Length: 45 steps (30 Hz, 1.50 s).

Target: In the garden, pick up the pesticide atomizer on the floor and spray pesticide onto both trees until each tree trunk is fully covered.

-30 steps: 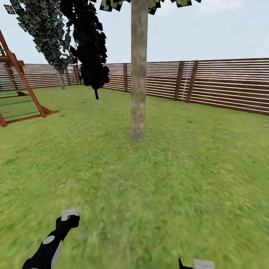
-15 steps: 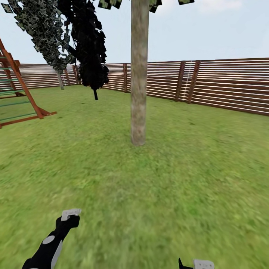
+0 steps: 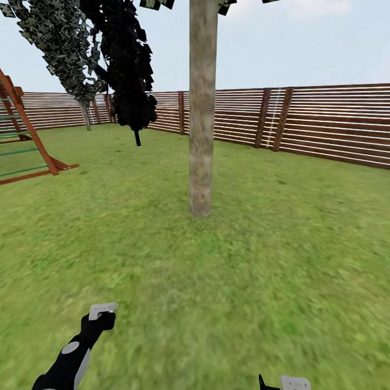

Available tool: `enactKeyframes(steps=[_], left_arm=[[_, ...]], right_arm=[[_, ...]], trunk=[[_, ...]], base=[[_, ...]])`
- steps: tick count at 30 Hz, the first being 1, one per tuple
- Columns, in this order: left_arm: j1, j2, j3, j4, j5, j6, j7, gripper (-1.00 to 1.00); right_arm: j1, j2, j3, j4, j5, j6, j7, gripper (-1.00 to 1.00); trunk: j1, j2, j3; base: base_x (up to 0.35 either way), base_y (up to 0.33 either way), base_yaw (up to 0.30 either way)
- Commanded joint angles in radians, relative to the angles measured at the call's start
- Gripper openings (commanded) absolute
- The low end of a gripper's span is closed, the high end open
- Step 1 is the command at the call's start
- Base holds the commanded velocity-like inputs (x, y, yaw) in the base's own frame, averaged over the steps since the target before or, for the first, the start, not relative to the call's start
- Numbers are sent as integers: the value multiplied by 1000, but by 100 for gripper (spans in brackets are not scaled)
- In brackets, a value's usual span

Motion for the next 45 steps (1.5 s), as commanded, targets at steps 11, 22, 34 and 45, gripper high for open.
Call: enactKeyframes(steps=[11, 22, 34, 45], left_arm=[[0, 0, 0, 0, 0, 0, 0, -100], [0, 0, 0, 0, 0, 0, 0, -100], [0, 0, 0, 0, -1, 0, 0, -100], [0, 0, 0, 0, 0, 0, 0, -100]], right_arm=[[0, 0, 1, 0, 0, 0, 0, 100], [0, 0, 1, 0, 0, 0, 0, 100], [0, 0, 1, 0, 0, 0, 2, 100], [0, -13, -1, 0, 0, 0, -1, 100]], trunk=[[0, 0, 0], [0, 0, 0], [0, 0, 0], [0, 0, 0]], base=[[338, 0, 0], [338, 0, 0], [338, 0, -79], [338, 0, -3]])
